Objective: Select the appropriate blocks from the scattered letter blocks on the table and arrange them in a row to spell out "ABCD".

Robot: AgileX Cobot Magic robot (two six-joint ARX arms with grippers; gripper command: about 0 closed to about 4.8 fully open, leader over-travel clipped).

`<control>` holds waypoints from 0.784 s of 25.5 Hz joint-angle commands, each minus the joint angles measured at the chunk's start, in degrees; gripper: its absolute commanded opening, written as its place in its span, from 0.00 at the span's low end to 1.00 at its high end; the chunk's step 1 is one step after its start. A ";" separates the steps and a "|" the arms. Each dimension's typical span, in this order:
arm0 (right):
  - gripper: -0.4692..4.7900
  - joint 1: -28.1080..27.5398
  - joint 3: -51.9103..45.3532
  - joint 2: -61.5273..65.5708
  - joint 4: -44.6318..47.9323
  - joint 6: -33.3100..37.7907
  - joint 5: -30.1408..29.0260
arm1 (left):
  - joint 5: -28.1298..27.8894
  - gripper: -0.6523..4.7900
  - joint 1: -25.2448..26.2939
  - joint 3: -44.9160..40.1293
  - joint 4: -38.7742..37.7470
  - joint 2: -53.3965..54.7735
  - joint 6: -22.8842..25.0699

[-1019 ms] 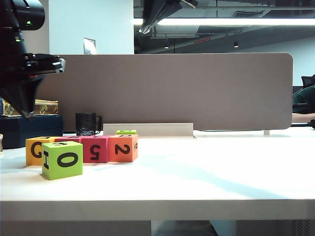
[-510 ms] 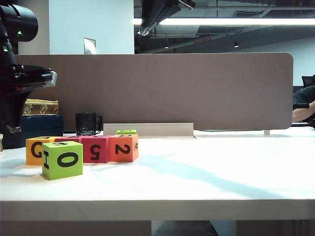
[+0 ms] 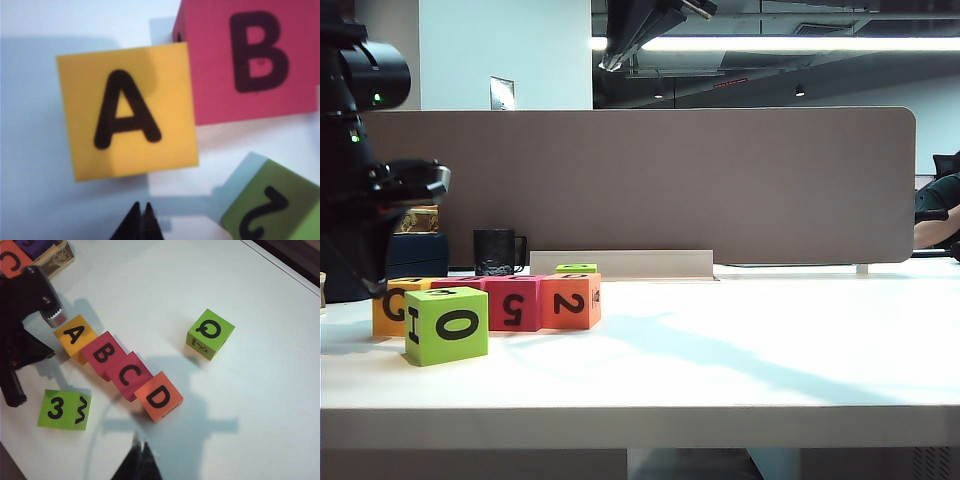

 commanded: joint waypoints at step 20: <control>0.09 0.28 0.24 -0.20 1.14 0.35 -0.02 | 2.27 0.11 0.02 0.07 7.45 5.99 -0.13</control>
